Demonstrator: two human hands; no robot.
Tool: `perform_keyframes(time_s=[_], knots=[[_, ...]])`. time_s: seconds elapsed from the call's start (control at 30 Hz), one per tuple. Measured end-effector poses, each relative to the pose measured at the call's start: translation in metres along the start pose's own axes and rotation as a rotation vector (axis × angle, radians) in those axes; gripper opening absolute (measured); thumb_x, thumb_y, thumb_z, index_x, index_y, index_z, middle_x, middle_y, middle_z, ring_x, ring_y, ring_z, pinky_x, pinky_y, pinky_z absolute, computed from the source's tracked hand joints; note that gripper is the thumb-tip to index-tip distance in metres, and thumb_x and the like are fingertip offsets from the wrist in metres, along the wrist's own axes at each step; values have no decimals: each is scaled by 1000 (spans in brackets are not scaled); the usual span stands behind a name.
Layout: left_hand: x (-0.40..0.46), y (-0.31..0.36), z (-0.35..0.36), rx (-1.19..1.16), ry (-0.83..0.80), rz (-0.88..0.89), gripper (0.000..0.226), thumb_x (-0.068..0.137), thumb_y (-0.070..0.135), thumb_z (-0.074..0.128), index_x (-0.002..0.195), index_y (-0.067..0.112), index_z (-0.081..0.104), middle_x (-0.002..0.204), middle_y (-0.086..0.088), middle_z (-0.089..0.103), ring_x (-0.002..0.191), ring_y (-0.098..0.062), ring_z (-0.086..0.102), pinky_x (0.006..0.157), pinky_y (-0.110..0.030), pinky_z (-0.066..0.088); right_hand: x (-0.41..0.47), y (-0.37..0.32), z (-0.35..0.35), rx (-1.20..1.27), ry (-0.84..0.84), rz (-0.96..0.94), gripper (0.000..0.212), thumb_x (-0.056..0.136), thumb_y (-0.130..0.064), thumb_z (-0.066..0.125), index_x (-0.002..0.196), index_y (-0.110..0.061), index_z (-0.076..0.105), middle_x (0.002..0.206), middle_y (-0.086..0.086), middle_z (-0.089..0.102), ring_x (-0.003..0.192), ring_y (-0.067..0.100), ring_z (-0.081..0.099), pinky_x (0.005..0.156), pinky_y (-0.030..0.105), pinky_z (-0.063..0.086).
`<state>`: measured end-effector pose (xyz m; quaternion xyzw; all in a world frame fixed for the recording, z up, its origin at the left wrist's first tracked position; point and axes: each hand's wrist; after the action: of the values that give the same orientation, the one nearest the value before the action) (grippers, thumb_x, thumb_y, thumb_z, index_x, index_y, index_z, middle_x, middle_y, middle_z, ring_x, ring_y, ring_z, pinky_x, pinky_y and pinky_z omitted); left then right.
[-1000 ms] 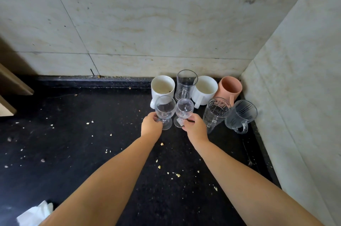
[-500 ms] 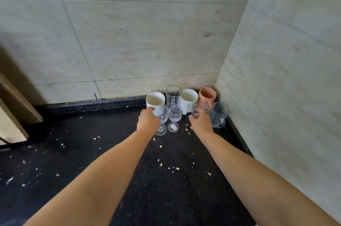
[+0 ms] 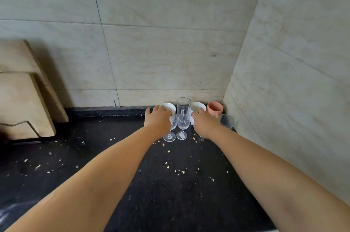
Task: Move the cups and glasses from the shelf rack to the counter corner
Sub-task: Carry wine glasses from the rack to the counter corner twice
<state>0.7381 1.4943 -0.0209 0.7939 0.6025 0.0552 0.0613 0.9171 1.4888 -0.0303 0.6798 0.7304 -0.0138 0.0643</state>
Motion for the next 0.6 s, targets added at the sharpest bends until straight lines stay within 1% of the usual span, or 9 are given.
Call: perform_keyframes(time_s=[0.1,0.13,0.17,0.2,0.23,0.3,0.4,0.5,0.6], knots=[[-18,-10,-4,17,38,-109,41,93,20,44,133,24,51,140,-3,47,134,-24,36,117,-49,18,5,-13,-8,-24,18,-145,44,89,-7,52,133,-9,43,139,14,38,118,33,49,76,39,46],[-25,-11,-4,11,39,-155,42,92,20,43,133,23,52,140,-4,46,134,-25,36,117,-49,18,4,-17,-9,-33,14,-197,44,89,-7,51,132,-9,43,139,14,39,119,33,48,77,39,46],[-43,-13,-5,3,41,-249,41,93,20,42,133,22,51,139,-5,46,134,-26,36,117,-50,18,3,-25,-10,-55,11,-277,44,90,-7,50,133,-10,43,140,14,39,121,33,46,76,39,45],[-49,-17,-5,-12,33,-287,41,93,20,42,132,21,52,139,-6,46,134,-27,36,117,-50,19,3,-29,-10,-46,24,-289,44,90,-8,48,134,-11,43,140,12,38,122,33,46,75,39,45],[-54,-20,-5,-20,31,-314,40,93,20,42,131,20,52,138,-7,46,133,-28,37,117,-50,19,1,-34,-11,-36,21,-300,42,91,-9,47,133,-12,44,139,11,39,122,34,47,75,40,45],[-86,-19,1,-26,26,-440,39,93,20,42,131,19,52,137,-8,47,131,-28,39,116,-50,21,-12,-46,-8,-59,34,-419,35,92,-12,47,127,-10,47,134,11,42,118,34,49,78,42,47],[-129,-17,8,-84,49,-596,39,94,21,44,132,19,51,136,-8,48,130,-28,40,114,-50,24,-30,-67,-1,-98,36,-582,35,94,-12,47,129,-9,44,130,13,42,115,34,48,74,40,45],[-176,-20,14,-113,72,-724,40,93,20,44,133,19,50,135,-8,48,129,-29,40,114,-49,24,-51,-99,4,-93,3,-706,37,94,-11,46,131,-11,43,130,13,40,114,34,48,82,44,48],[-232,-28,15,-109,77,-868,40,93,20,42,133,19,50,134,-8,49,128,-29,41,113,-48,26,-85,-141,5,-98,-7,-819,38,95,-11,47,133,-13,42,134,13,40,118,33,47,86,44,47]])
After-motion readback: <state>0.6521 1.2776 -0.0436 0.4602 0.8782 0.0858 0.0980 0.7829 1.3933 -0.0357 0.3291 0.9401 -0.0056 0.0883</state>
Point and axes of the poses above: each hand's wrist, its own x-axis towards the middle knuckle, its own z-axis out of the palm, y = z × x
